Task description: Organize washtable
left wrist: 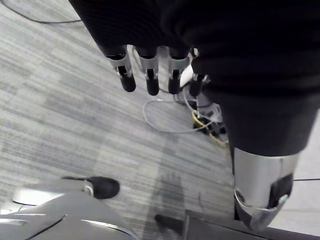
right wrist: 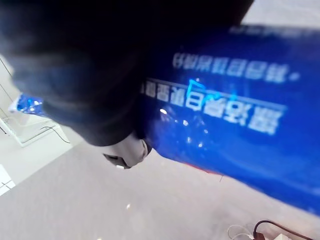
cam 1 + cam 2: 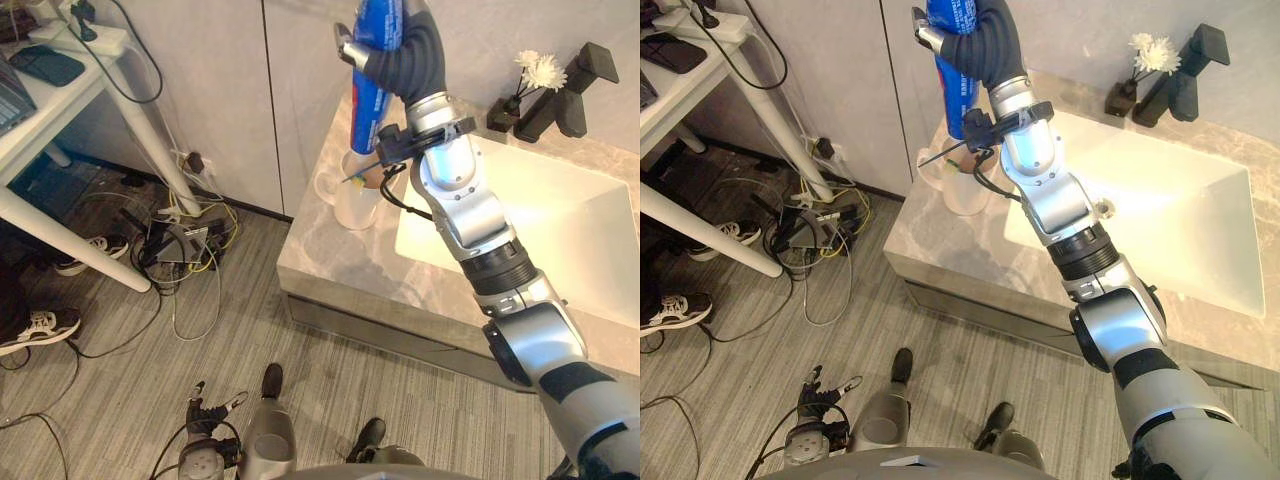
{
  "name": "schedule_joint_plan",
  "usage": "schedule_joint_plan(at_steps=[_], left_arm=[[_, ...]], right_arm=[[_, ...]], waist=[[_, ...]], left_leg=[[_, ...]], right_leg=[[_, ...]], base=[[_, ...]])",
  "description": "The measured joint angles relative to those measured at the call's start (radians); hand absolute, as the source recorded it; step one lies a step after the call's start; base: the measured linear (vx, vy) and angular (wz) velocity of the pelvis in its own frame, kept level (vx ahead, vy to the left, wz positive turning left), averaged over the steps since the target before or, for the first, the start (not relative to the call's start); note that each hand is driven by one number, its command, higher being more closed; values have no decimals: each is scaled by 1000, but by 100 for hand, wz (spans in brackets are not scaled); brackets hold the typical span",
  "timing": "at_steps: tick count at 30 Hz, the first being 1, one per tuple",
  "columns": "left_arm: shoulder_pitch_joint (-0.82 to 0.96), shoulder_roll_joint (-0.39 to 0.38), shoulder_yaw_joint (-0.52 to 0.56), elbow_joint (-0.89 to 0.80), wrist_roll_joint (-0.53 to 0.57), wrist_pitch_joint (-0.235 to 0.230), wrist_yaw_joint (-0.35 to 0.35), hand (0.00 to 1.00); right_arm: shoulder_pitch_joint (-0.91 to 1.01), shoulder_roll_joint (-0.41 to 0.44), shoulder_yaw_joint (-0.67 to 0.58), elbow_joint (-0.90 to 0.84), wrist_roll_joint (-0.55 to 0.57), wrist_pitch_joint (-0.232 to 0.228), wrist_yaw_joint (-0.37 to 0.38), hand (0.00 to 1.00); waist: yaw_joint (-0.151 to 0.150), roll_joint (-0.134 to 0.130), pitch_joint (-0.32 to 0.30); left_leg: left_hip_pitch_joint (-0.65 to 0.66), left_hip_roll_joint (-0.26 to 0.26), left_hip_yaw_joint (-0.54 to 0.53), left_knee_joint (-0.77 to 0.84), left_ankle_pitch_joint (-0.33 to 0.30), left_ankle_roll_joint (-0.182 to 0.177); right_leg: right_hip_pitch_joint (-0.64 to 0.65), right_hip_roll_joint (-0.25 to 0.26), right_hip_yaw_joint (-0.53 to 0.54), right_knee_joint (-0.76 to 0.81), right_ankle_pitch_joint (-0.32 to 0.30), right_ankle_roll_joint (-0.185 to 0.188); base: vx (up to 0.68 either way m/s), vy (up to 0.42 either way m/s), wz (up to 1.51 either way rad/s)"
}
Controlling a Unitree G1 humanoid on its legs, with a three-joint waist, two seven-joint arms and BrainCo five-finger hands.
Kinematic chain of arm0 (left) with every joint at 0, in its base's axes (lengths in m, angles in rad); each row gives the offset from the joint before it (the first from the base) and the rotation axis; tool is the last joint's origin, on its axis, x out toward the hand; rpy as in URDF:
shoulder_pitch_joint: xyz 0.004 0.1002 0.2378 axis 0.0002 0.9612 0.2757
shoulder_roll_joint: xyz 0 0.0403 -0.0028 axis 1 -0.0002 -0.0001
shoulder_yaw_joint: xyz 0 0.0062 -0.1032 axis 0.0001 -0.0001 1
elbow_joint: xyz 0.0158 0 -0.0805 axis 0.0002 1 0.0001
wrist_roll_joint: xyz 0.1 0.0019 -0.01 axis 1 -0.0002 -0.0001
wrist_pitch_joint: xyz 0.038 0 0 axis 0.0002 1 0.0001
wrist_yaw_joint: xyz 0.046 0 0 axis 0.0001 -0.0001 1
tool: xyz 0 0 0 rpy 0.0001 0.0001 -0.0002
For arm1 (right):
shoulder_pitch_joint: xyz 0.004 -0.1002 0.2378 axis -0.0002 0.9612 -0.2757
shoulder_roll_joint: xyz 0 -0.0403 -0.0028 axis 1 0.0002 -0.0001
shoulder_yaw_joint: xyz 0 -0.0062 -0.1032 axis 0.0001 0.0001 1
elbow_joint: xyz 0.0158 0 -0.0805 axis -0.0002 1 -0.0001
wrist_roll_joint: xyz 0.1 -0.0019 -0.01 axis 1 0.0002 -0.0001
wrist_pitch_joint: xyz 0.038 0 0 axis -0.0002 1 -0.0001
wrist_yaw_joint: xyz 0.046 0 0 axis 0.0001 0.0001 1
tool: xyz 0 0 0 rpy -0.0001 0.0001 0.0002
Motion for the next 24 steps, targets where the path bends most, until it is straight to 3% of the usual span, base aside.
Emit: schedule_joint_plan(at_steps=[24], left_arm=[[4, 0, -19, 0, 0, 0, 17, 0]], right_arm=[[91, 0, 26, -5, 1, 0, 13, 100]], waist=[[0, 16, 11]], left_leg=[[-3, -1, 7, 9, -8, 1]], right_leg=[[-2, 1, 5, 0, 0, 0]], base=[[0, 0, 0]])
